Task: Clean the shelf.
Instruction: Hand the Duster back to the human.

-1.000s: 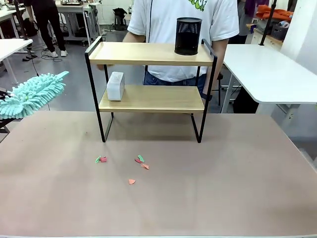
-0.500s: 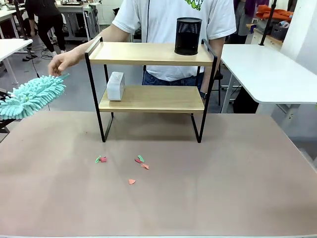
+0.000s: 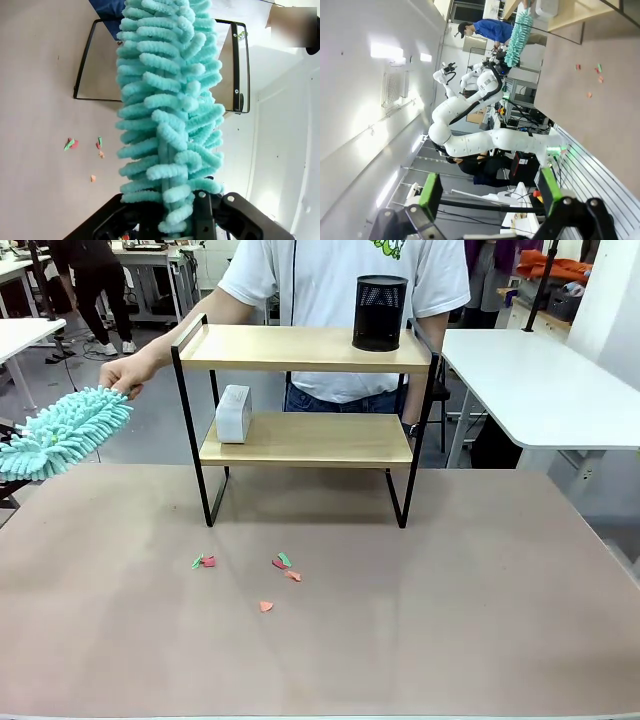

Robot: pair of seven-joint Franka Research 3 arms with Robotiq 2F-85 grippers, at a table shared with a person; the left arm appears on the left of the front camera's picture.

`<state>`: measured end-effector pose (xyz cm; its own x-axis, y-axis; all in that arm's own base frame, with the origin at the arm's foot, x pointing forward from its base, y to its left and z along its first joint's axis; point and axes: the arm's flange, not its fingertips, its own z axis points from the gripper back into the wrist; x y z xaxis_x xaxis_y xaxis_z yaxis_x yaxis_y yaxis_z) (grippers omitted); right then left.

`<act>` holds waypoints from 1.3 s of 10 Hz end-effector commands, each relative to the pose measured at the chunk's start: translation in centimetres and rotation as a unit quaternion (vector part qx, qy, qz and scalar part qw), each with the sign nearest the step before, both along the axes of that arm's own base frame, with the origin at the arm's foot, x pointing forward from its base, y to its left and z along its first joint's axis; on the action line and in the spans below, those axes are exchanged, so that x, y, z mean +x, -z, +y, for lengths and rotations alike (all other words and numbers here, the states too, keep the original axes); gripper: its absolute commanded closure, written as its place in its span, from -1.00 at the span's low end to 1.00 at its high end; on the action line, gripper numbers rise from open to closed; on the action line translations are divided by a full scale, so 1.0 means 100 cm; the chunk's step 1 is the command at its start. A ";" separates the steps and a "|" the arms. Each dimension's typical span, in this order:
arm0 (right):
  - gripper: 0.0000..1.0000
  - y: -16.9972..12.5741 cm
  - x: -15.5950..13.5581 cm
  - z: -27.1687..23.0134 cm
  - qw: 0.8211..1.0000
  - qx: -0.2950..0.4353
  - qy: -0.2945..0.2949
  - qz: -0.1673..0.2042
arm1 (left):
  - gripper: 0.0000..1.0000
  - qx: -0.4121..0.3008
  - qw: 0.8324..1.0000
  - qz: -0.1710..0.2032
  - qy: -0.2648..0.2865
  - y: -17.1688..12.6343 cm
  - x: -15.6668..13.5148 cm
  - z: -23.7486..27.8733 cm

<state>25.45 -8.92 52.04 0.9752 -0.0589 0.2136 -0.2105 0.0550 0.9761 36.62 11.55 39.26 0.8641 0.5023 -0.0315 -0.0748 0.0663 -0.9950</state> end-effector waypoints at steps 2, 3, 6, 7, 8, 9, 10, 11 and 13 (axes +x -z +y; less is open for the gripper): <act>-1.00 -0.002 0.000 -0.004 1.000 -0.006 -0.006 -0.008 | 0.11 0.000 1.000 0.000 0.000 0.000 0.000 0.000; -1.00 -0.002 0.000 -0.004 1.000 -0.006 -0.006 -0.008 | -0.49 0.007 1.000 -0.016 0.017 0.000 -0.001 -0.001; -1.00 -0.002 0.000 -0.004 1.000 -0.006 -0.006 -0.008 | -1.00 0.006 0.999 -0.037 0.013 -0.010 -0.012 0.000; -1.00 -0.002 0.000 -0.004 1.000 -0.006 -0.006 -0.008 | -1.00 0.002 0.999 -0.047 0.019 -0.016 -0.017 -0.001; -1.00 -0.002 0.000 -0.004 1.000 -0.006 -0.006 -0.008 | -1.00 0.001 0.998 -0.057 0.026 -0.022 -0.023 -0.004; -1.00 -0.002 0.000 -0.004 1.000 -0.006 -0.006 -0.008 | -1.00 -0.014 0.997 -0.066 0.044 -0.032 -0.034 -0.011; -1.00 -0.002 0.000 -0.004 1.000 -0.006 -0.006 -0.008 | -1.00 -0.026 0.996 -0.067 0.059 -0.039 -0.044 -0.022; -1.00 0.000 0.000 0.000 1.000 0.000 0.000 0.000 | -1.00 -0.044 0.994 -0.056 0.081 -0.043 -0.052 -0.036; -1.00 0.038 0.037 0.029 0.998 -0.016 0.061 0.019 | -1.00 -0.054 0.989 -0.042 0.129 -0.038 -0.055 -0.079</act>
